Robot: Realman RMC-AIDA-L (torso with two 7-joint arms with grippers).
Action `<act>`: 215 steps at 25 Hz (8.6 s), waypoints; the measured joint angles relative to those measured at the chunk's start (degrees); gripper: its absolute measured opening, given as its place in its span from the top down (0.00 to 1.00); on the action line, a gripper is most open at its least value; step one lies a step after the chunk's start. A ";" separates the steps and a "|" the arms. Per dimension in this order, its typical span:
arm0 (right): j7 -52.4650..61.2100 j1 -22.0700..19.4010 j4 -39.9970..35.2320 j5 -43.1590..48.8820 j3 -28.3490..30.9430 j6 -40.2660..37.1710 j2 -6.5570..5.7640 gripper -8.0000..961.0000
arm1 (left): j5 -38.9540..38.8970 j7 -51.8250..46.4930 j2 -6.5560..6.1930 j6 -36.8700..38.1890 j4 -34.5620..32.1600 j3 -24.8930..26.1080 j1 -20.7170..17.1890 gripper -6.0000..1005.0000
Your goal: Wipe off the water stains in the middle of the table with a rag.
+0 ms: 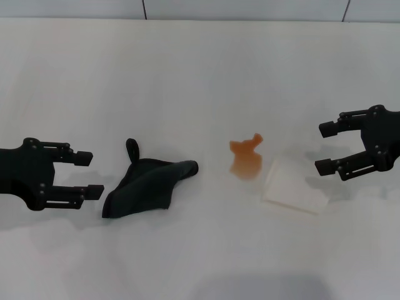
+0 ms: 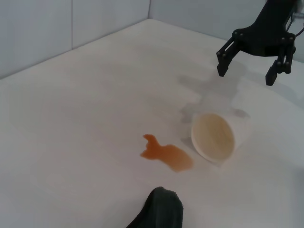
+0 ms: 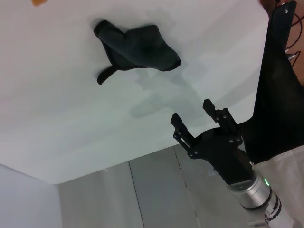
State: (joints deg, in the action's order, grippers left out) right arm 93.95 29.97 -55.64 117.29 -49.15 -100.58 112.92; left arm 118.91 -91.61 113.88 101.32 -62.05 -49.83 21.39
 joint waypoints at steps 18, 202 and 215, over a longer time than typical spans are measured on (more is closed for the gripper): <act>2.44 0.14 -2.69 0.95 -1.00 -0.10 0.77 0.10 | -0.16 2.29 0.47 -0.37 0.17 0.00 -0.47 0.30; -53.17 -7.80 36.90 -28.33 1.48 28.13 2.13 0.09 | 1.15 9.92 5.03 -6.64 2.47 -1.76 -2.37 0.30; -45.13 -13.05 28.72 -23.16 0.90 23.91 1.82 0.09 | 1.23 10.01 4.90 -6.76 2.47 -1.58 -2.49 0.30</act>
State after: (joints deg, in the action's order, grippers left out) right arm 48.82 16.92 -26.92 94.13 -48.26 -76.68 114.74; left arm 120.14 -81.60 118.78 94.56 -59.58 -51.41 18.90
